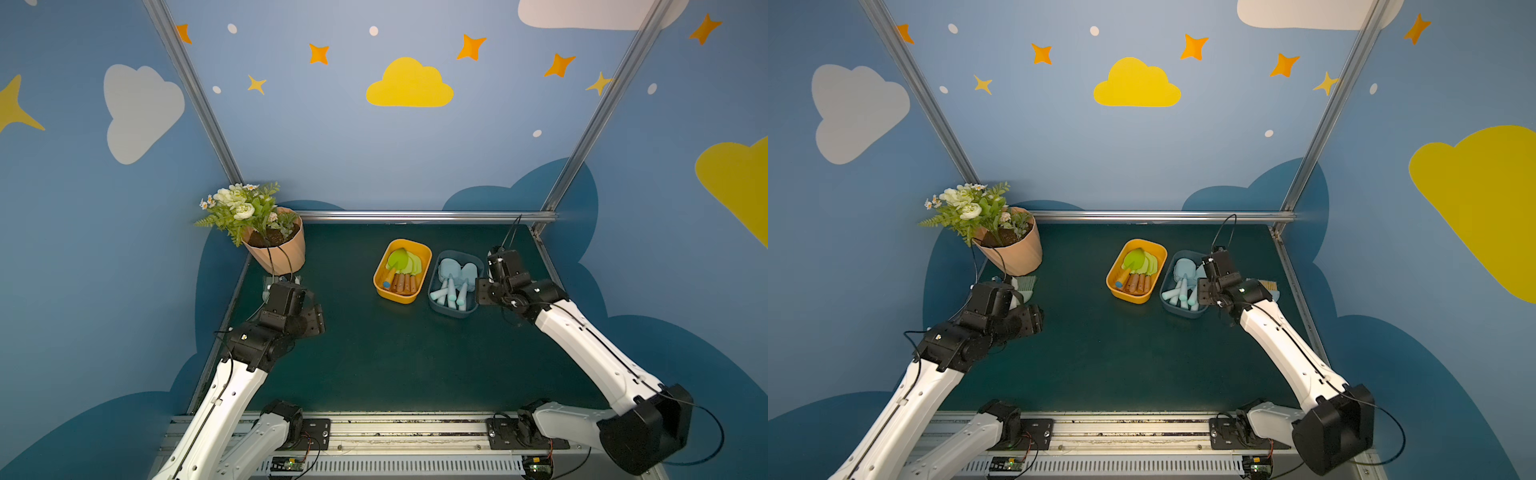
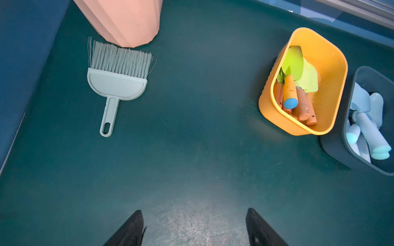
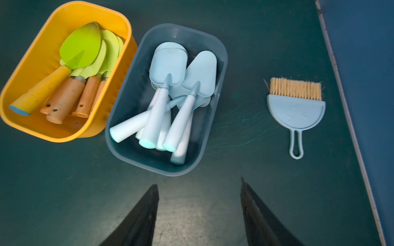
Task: Sort the small shovels by color and place them into the storage box
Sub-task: Reset both arms
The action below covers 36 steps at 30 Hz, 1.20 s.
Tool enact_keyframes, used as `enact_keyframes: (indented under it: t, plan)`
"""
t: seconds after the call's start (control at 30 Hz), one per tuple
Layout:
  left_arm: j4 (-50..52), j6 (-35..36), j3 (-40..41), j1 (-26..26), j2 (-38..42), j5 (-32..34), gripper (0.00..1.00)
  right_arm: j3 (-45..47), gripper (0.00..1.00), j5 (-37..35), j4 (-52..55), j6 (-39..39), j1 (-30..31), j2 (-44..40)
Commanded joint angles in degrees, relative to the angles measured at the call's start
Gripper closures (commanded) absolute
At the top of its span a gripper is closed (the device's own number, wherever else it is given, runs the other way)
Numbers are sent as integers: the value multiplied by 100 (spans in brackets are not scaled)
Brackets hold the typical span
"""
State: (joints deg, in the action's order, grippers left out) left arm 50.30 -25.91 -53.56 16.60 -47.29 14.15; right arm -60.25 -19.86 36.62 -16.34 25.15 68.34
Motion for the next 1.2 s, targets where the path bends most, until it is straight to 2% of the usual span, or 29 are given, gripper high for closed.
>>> enact_keyframes:
  t: [0.0,0.13,0.27,0.47,0.6,0.8,0.9,0.97,1.07,1.17]
  plan:
    - [-1628,348,559,-56,329,616,22,610,35,-650,-1428,720,-133,-507]
    - [-3627,735,1785,-142,874,1206,17,1222,33,-730,-2072,878,-612,-910]
    - [-5312,1281,2774,-329,954,1296,17,1925,33,-708,-3080,1145,-915,-962]
    - [-6956,1597,3650,-775,618,1318,17,2921,33,-751,-4929,1287,-1289,-509]
    - [-7431,1629,3903,-1144,281,1293,17,3134,32,-906,-5511,1198,-1552,-4]
    - [-8332,1420,4034,-1644,-818,803,17,3532,32,-672,-6793,1255,-1807,734]
    - [-9175,1414,3977,-1778,-1887,503,18,3611,32,-640,-7186,1257,-1880,1040]
    - [-9622,1724,3866,-1795,-2541,208,18,3595,32,-503,-7296,1311,-1888,1087]
    - [-10193,1953,3781,-1799,-3124,115,18,3606,32,-313,-7554,1344,-1914,1332]
    - [-10565,1939,3631,-1815,-3704,204,18,3647,33,-187,-8387,1431,-1904,1773]
